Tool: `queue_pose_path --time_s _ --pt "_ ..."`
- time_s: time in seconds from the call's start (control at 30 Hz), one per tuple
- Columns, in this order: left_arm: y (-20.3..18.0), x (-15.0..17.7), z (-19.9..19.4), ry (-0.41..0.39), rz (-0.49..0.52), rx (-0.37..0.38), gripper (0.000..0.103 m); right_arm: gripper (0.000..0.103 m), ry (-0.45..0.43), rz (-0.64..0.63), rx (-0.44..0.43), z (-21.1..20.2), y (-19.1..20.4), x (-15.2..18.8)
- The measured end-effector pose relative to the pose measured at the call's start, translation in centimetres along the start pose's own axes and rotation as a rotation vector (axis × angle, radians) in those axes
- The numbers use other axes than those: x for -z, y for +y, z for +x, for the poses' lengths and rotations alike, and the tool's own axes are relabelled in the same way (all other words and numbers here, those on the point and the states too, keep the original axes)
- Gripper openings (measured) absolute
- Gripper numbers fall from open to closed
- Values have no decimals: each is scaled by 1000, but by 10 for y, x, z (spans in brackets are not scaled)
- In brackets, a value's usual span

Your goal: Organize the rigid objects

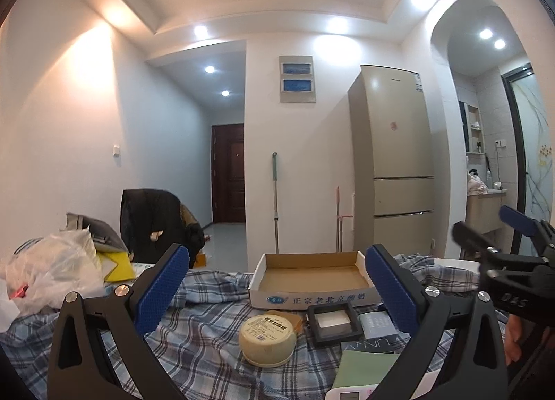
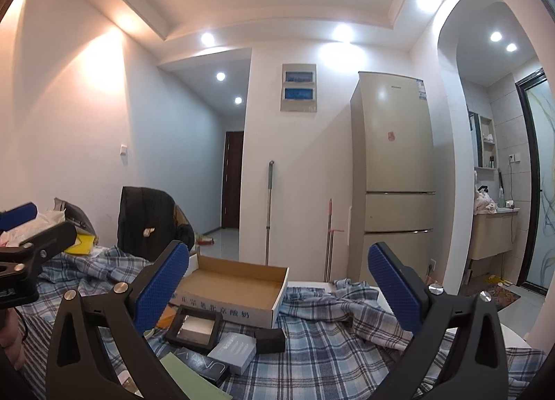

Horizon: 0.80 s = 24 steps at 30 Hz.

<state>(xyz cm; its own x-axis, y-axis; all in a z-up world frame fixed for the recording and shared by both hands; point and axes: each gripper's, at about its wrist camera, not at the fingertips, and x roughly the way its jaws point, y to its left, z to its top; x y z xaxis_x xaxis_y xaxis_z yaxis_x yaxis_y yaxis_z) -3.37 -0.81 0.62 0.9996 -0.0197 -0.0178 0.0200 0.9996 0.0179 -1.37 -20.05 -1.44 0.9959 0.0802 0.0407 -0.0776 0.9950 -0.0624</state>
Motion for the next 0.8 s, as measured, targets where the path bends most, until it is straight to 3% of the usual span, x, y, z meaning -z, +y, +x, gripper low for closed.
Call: queue_pose_path --time_s 0.23,0.37,0.47,0.57,0.73,0.8 --pt "-14 0 -2 4 55 41 103 103 42 -39 -49 7 9 3" --pt "-19 0 -1 37 88 -5 103 103 97 -76 -94 16 18 5" --pt "-11 0 0 48 49 27 103 103 127 -102 -122 20 25 7" --pt "3 0 2 60 -17 29 103 103 95 -94 -103 12 21 6" --pt "17 1 21 195 -59 16 103 103 78 -99 -131 4 13 -1" --pt "20 0 23 206 -75 12 103 103 95 -101 -113 7 11 -5"
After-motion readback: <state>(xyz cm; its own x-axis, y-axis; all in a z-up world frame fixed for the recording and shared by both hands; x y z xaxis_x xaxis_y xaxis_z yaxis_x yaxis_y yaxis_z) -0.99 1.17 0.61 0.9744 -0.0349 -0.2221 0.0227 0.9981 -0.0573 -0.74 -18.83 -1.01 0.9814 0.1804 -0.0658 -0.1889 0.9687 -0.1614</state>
